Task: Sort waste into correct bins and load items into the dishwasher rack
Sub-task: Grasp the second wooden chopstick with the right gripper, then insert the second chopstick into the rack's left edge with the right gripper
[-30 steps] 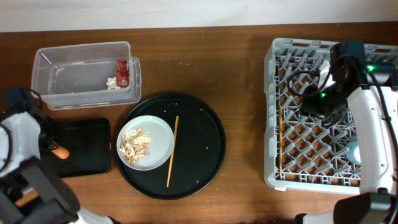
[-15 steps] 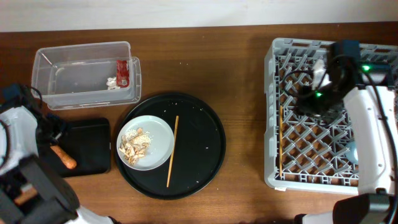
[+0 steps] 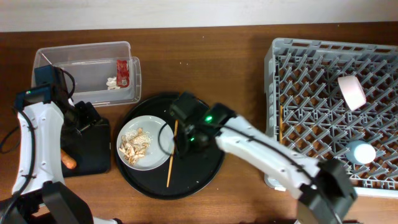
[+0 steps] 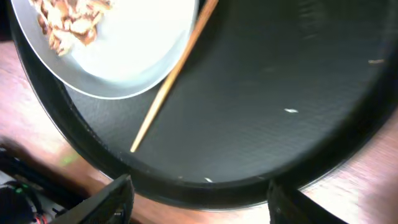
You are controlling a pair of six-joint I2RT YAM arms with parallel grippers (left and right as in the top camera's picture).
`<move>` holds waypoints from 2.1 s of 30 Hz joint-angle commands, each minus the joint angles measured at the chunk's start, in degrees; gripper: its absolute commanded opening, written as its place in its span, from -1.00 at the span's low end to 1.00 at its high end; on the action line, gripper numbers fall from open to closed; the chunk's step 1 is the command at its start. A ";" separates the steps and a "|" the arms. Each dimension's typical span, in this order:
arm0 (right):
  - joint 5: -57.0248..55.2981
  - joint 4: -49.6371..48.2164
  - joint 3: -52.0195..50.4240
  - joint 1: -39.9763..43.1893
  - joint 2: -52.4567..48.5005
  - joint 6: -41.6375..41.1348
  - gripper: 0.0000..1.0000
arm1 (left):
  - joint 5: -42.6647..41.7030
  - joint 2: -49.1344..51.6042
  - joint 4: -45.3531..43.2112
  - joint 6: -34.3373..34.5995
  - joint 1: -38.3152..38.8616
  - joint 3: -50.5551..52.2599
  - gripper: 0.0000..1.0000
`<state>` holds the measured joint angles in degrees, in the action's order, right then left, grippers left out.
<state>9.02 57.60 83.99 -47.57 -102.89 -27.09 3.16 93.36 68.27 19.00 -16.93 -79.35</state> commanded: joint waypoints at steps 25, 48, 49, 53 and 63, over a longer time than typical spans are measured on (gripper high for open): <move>-14.16 -11.52 -3.54 -12.79 -16.63 -22.64 -0.58 | -0.20 -0.39 0.37 -0.87 0.00 -0.20 0.66; -14.19 4.42 -3.52 12.52 10.16 -0.90 -0.92 | -0.24 -0.39 0.57 -0.87 0.00 -0.20 0.66; -14.01 6.88 -3.52 16.87 13.18 2.38 -0.92 | -0.42 -0.39 0.63 -0.87 0.00 -0.20 0.66; -13.81 15.78 -3.54 33.33 16.83 14.51 -0.92 | -0.63 -0.39 0.87 -0.85 0.02 -0.20 0.66; -11.34 9.90 -11.10 42.82 11.41 17.88 -0.92 | -3.43 -0.39 1.03 -0.85 7.91 -0.20 0.66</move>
<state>-3.97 70.39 76.29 -5.13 -90.43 -10.09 0.32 93.36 69.25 19.00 -10.79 -79.35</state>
